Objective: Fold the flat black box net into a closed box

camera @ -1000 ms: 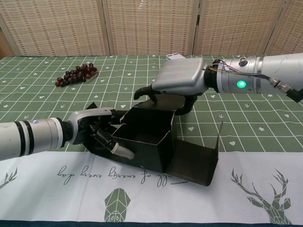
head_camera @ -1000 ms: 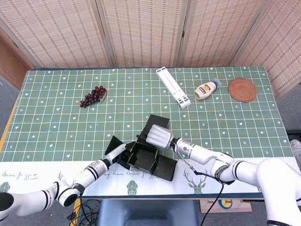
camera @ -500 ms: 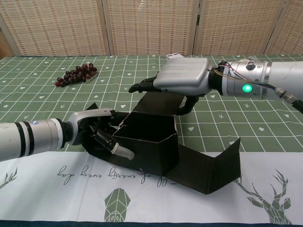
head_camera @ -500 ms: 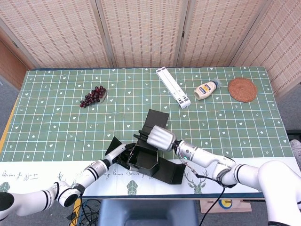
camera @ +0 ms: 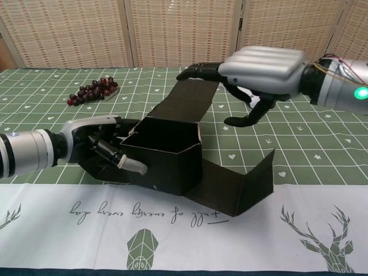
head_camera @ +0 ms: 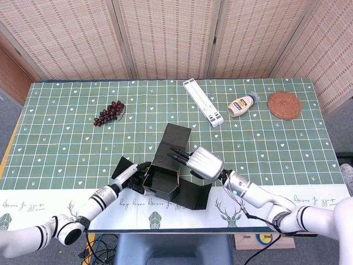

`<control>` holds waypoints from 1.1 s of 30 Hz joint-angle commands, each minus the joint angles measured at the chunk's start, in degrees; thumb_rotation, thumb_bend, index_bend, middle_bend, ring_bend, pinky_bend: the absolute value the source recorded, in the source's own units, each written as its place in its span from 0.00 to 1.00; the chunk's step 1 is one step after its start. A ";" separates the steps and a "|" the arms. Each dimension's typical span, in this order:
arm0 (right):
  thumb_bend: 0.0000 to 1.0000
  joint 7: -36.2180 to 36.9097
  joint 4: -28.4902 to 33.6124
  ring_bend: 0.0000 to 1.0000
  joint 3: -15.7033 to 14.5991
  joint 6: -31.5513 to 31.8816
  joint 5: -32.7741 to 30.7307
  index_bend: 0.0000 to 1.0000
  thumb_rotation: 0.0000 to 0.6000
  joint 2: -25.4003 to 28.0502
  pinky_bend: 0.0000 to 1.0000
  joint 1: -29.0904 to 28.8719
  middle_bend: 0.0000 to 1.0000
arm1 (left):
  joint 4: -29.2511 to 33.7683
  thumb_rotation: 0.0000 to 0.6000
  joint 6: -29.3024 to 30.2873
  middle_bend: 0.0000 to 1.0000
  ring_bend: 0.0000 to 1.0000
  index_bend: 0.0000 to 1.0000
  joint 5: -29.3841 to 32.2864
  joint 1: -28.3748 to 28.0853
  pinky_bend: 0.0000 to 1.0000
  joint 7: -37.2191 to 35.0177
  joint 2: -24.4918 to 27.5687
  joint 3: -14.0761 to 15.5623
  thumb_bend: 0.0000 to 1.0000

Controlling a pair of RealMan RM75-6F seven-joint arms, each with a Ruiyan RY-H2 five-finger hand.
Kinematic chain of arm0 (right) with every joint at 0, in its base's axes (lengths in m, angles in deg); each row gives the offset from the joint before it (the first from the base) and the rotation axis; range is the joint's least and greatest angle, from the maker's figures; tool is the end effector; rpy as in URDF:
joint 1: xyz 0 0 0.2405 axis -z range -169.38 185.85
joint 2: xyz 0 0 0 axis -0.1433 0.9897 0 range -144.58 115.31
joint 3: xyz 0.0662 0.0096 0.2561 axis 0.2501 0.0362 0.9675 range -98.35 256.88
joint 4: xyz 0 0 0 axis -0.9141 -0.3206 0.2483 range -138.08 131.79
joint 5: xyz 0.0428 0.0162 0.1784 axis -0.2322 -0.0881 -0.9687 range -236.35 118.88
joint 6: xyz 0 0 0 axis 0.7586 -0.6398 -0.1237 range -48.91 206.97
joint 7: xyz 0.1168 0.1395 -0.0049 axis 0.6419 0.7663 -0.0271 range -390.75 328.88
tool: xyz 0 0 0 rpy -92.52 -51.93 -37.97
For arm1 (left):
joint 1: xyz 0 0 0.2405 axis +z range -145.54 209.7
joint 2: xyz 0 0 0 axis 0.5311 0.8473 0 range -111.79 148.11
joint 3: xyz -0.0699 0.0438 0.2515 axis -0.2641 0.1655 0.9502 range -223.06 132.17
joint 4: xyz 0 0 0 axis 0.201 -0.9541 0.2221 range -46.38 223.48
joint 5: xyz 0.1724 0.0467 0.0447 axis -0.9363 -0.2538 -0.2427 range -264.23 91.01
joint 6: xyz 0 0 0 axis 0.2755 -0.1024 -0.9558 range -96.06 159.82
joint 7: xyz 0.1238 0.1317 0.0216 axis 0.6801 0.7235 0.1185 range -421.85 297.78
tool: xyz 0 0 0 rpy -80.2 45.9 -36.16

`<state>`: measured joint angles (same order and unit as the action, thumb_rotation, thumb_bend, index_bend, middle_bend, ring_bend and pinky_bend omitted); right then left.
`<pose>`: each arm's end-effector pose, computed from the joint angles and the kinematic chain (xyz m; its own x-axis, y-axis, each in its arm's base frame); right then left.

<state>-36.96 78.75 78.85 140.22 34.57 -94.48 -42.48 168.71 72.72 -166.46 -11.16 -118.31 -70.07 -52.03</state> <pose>-0.0918 -0.3606 0.0250 0.6225 0.0054 0.7826 -0.4923 -0.7747 0.3968 -0.1502 0.3503 -0.0468 -0.4416 0.6989 0.5626 0.8442 0.1113 0.5243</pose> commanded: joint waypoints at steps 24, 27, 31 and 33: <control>0.08 -0.90 -6.25 0.67 5.04 19.45 3.18 0.00 1.00 -11.04 0.92 11.36 0.01 | 7.67 1.00 -4.40 0.24 0.56 0.24 -0.66 0.58 0.90 -24.18 16.11 -5.24 0.09; 0.08 -2.17 -8.38 0.67 6.10 20.73 3.98 0.00 1.00 -14.47 0.92 11.02 0.01 | 8.43 1.00 -4.66 0.24 0.56 0.23 -1.21 0.47 0.90 -25.62 17.15 -5.26 0.09; 0.08 -3.59 -11.13 0.67 7.41 21.98 5.40 0.00 1.00 -17.79 0.92 9.98 0.01 | 9.08 1.00 -4.73 0.24 0.56 0.23 -2.35 0.30 0.90 -26.38 18.25 -4.84 0.09; 0.10 -4.19 -12.78 0.67 8.18 23.02 6.14 0.00 1.00 -19.54 0.92 9.46 0.02 | 9.25 1.00 -4.54 0.24 0.56 0.23 -2.73 0.30 0.90 -26.40 18.57 -4.54 0.09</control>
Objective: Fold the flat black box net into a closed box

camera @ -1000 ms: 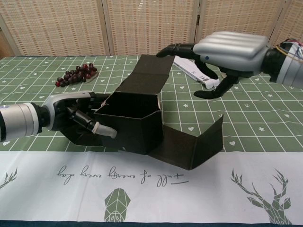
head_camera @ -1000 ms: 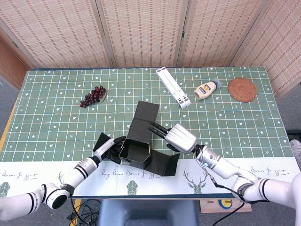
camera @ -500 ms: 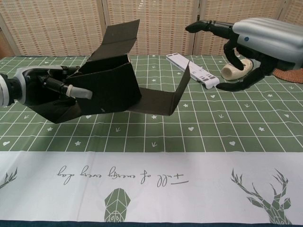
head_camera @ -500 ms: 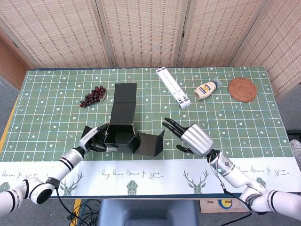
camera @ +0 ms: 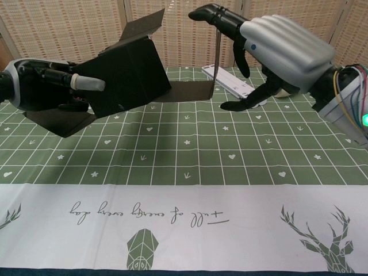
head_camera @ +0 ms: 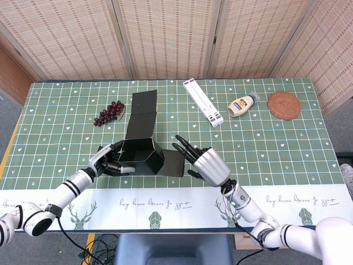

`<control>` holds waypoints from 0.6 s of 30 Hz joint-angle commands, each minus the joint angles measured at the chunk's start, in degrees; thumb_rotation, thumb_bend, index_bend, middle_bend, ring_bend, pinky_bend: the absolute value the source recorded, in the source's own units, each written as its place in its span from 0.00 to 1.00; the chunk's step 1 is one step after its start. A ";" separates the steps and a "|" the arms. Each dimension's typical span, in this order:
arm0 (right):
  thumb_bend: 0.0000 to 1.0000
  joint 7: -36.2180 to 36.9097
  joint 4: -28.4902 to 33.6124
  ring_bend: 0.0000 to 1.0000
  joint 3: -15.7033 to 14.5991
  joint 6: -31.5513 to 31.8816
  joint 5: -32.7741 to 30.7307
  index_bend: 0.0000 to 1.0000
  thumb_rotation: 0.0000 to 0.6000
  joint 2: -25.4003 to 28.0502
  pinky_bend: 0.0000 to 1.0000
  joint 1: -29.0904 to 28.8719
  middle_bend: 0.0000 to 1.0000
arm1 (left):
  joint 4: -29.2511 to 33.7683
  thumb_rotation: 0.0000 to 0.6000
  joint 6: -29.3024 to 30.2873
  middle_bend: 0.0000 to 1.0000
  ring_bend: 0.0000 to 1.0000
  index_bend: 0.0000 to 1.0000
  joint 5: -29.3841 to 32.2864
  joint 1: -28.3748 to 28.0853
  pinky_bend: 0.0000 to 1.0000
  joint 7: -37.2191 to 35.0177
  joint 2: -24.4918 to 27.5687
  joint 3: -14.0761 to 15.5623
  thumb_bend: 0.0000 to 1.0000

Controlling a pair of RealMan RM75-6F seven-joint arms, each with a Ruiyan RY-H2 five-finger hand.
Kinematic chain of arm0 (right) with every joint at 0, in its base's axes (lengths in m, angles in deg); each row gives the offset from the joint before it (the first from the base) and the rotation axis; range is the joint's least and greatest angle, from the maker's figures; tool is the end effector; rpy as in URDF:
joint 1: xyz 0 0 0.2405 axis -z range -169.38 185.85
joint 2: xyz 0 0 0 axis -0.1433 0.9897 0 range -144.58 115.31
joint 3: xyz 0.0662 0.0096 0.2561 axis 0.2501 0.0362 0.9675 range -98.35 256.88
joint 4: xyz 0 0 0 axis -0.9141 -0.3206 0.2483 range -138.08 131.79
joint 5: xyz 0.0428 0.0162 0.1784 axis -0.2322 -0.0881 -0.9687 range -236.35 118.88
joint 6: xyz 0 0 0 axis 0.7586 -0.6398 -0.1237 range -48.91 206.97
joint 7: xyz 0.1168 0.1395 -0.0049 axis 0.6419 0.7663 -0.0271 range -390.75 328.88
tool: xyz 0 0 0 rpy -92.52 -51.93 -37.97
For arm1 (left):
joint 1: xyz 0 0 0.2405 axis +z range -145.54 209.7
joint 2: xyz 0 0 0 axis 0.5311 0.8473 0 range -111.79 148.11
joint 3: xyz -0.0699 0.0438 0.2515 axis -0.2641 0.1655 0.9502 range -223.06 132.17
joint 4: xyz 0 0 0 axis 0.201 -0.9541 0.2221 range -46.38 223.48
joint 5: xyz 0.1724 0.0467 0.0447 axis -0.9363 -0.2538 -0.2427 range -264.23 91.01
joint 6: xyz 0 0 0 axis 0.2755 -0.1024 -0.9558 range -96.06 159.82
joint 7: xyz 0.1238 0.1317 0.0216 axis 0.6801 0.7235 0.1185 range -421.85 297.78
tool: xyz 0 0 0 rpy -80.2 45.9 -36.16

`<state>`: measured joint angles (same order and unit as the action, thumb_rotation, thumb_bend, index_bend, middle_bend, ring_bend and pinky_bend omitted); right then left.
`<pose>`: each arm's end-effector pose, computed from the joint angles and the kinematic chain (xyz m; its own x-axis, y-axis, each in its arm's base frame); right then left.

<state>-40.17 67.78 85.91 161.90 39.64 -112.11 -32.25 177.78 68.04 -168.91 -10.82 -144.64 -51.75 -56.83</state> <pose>-0.0833 -0.3354 0.0201 0.2787 0.2423 0.9293 -0.6324 -0.6820 0.3675 -0.1559 0.3765 0.0530 -0.6962 0.5830 0.4187 0.6663 0.3080 0.6791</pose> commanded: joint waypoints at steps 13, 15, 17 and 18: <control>0.17 -4.10 -2.84 0.67 4.00 -0.84 1.90 0.00 1.00 -5.80 0.92 -4.95 0.06 | -0.95 1.00 2.37 0.24 0.55 0.23 -3.42 -0.36 0.90 3.87 -0.39 3.31 0.09; 0.18 -4.91 -2.23 0.67 3.94 -1.72 2.04 0.00 1.00 -5.53 0.92 -5.44 0.06 | -1.30 1.00 3.02 0.24 0.55 0.23 -3.55 -0.35 0.90 5.49 -0.88 3.71 0.09; 0.19 -6.20 -1.55 0.67 4.01 -3.08 1.69 0.00 1.00 -5.08 0.92 -5.84 0.05 | -1.53 1.00 3.27 0.24 0.55 0.23 -3.49 -0.43 0.90 6.84 -1.26 4.05 0.09; 0.19 -7.02 -1.18 0.67 4.08 -3.90 1.62 0.00 1.00 -4.89 0.92 -6.22 0.05 | -1.67 1.00 3.50 0.24 0.55 0.23 -3.36 -0.45 0.90 7.85 -1.53 4.21 0.09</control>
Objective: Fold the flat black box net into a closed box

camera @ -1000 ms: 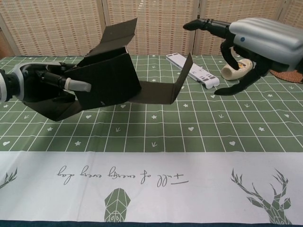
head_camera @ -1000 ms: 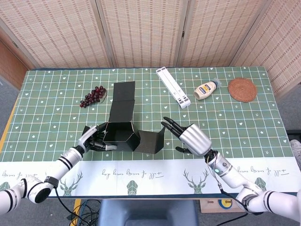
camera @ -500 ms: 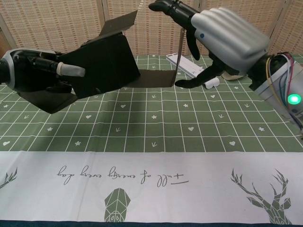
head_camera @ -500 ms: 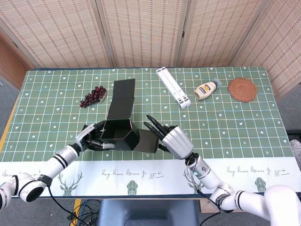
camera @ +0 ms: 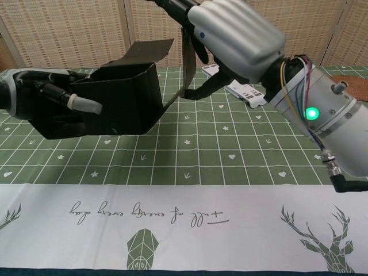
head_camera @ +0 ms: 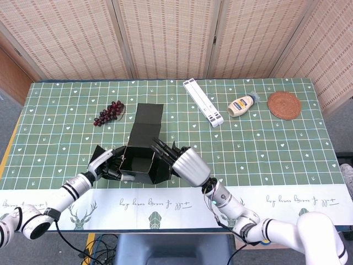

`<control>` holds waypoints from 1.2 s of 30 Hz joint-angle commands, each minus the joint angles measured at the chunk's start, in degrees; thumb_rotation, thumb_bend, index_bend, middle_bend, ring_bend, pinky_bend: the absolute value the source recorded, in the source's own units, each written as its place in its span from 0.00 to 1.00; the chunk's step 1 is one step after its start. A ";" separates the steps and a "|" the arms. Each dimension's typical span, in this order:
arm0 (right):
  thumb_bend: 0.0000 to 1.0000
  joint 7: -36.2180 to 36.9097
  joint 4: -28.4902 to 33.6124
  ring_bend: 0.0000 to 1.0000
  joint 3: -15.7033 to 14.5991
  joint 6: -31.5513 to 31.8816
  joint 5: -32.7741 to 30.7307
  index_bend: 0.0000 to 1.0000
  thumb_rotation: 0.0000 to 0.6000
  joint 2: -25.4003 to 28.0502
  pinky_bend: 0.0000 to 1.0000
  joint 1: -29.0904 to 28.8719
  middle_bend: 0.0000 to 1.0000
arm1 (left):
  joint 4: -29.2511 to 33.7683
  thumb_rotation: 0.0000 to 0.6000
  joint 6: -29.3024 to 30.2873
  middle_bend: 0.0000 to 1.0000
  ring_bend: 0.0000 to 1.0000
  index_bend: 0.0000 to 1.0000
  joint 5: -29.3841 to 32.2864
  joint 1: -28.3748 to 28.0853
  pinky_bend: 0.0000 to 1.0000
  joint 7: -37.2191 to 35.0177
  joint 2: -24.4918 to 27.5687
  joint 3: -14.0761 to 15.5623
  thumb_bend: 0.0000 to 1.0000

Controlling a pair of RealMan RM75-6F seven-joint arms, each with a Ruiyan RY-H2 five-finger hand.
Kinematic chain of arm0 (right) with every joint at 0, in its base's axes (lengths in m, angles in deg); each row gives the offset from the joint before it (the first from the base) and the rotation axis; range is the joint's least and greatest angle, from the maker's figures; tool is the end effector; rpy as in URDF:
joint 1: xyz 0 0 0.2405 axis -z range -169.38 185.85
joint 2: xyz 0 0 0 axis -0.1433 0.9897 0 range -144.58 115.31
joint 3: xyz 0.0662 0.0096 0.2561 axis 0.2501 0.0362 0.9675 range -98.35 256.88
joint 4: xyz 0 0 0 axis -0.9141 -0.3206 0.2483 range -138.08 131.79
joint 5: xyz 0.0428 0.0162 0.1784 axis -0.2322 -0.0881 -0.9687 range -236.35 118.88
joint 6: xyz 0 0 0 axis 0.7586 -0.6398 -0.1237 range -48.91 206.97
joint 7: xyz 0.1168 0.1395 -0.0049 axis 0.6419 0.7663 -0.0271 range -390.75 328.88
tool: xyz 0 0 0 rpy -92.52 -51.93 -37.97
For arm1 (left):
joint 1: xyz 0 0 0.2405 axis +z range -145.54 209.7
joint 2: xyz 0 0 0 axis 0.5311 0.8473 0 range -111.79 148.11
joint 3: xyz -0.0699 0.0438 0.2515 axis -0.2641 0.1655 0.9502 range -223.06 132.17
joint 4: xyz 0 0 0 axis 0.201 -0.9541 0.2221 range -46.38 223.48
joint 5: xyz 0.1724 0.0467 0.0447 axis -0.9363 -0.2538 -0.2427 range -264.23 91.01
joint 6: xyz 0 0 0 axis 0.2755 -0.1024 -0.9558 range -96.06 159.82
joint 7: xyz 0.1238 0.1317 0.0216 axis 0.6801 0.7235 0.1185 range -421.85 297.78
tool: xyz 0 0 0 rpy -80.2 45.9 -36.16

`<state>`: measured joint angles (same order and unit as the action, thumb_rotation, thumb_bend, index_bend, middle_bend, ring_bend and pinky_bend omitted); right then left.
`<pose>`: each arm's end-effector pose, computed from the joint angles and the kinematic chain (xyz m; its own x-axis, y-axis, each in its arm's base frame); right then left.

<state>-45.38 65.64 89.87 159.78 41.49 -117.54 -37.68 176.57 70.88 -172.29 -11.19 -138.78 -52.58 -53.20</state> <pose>-0.0320 -0.3384 0.0009 0.2552 0.3194 0.9126 -0.5573 -0.7227 0.4088 -0.1616 0.3678 0.0448 -0.5723 0.6478 0.5028 0.7697 0.2129 0.6019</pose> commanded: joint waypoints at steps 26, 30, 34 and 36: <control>0.20 -1.87 -2.24 0.62 -2.42 -7.18 -0.17 0.00 1.00 -2.01 0.92 -3.67 0.10 | -4.30 1.00 3.78 0.24 0.55 0.23 3.19 1.05 0.90 14.15 -8.12 2.61 0.09; 0.22 -1.44 -4.60 0.64 -3.99 -8.40 0.77 0.04 1.00 -2.43 0.92 -4.20 0.18 | -5.66 1.00 4.24 0.24 0.55 0.23 2.89 1.31 0.90 15.62 -9.93 3.27 0.09; 0.23 -0.43 -6.75 0.65 -5.24 -10.12 0.96 0.07 1.00 -3.21 0.92 -4.72 0.20 | -8.33 1.00 5.07 0.24 0.55 0.23 1.76 1.48 0.90 17.98 -12.42 4.29 0.09; 0.24 -0.05 -8.03 0.65 -5.75 -10.80 1.10 0.08 1.00 -3.67 0.92 -5.00 0.20 | -9.73 1.00 5.56 0.24 0.55 0.23 1.44 1.69 0.90 19.23 -13.86 4.78 0.09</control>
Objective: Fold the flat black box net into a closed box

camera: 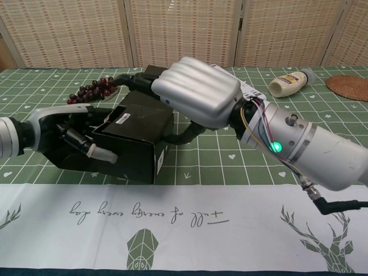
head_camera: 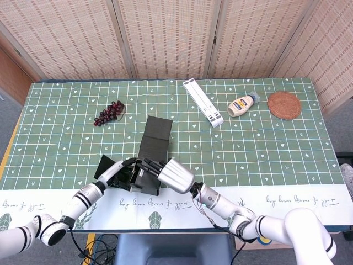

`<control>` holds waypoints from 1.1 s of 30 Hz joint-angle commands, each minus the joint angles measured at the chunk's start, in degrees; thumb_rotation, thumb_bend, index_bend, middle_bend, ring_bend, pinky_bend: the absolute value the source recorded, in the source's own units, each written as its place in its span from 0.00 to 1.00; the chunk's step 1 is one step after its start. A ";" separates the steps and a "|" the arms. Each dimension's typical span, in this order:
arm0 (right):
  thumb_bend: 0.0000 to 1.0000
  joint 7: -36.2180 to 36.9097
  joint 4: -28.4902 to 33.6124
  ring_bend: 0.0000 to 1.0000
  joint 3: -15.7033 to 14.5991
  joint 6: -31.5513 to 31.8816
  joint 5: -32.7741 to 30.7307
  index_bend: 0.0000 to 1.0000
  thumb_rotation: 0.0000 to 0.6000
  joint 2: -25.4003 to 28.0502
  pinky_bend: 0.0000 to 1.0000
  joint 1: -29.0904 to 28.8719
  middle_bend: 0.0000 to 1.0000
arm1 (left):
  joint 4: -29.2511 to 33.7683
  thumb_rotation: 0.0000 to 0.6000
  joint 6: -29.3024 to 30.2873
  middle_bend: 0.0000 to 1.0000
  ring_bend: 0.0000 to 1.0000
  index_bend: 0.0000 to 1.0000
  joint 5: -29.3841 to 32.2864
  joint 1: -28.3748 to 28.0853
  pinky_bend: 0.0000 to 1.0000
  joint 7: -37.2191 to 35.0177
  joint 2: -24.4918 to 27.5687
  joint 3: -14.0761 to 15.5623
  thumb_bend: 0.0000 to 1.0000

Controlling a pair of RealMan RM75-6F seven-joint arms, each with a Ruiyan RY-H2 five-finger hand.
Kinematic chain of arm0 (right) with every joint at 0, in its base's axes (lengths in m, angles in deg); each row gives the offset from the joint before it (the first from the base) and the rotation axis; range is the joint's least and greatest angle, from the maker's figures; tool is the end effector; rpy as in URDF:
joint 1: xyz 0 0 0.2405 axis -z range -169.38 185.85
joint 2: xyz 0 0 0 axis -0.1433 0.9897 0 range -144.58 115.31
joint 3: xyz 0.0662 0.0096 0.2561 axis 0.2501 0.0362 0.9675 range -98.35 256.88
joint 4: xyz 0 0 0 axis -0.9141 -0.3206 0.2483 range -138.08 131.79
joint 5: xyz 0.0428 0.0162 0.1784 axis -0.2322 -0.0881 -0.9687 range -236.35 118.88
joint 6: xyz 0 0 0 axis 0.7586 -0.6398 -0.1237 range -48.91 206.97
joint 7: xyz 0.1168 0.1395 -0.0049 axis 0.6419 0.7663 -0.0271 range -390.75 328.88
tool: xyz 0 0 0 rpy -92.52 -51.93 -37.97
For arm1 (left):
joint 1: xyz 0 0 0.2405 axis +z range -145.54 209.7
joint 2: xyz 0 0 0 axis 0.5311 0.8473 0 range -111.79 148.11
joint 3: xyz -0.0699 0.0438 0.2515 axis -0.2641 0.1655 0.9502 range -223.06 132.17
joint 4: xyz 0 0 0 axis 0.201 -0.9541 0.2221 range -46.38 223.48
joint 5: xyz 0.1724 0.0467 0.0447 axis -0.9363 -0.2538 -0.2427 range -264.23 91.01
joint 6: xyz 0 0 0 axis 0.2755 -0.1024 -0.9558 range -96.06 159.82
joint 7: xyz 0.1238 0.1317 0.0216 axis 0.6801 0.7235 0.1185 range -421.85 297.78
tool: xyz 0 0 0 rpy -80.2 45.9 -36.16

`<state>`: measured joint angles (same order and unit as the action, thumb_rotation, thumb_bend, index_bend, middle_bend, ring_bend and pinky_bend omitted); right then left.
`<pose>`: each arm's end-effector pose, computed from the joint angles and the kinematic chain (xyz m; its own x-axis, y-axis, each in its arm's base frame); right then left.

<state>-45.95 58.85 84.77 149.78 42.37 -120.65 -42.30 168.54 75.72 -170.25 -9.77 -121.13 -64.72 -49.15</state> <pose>-0.0297 -0.3350 -0.0616 0.4658 0.2539 0.8477 -0.3918 -0.7998 0.4548 -0.1773 0.3534 -0.0153 -0.3966 0.6772 0.6197 0.8743 0.0728 0.4799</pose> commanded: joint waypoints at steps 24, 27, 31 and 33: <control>0.31 0.55 -3.57 0.66 -4.04 -4.37 0.83 0.10 1.00 -1.14 0.92 -1.20 0.21 | -5.72 1.00 1.86 0.17 0.53 0.13 -1.50 0.42 0.90 7.67 -5.66 2.71 0.09; 0.33 0.33 -3.32 0.66 -4.31 -4.78 0.93 0.11 1.00 -1.05 0.92 -1.30 0.21 | -5.60 1.00 1.89 0.16 0.53 0.12 -1.55 0.39 0.90 8.03 -5.67 2.82 0.09; 0.34 0.03 -3.02 0.66 -4.64 -5.43 0.97 0.13 1.00 -0.94 0.92 -1.42 0.22 | -5.53 1.00 1.81 0.15 0.52 0.11 -1.52 0.32 0.90 8.32 -5.69 2.88 0.09; 0.35 -0.07 -2.86 0.66 -4.77 -5.77 0.94 0.13 1.00 -0.82 0.92 -1.47 0.22 | -5.48 1.00 1.83 0.14 0.52 0.11 -1.52 0.29 0.90 8.43 -5.68 2.89 0.09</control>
<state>-45.99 55.95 80.03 144.04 43.32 -121.50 -43.75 163.05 77.55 -171.77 -9.47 -112.70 -70.41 -46.26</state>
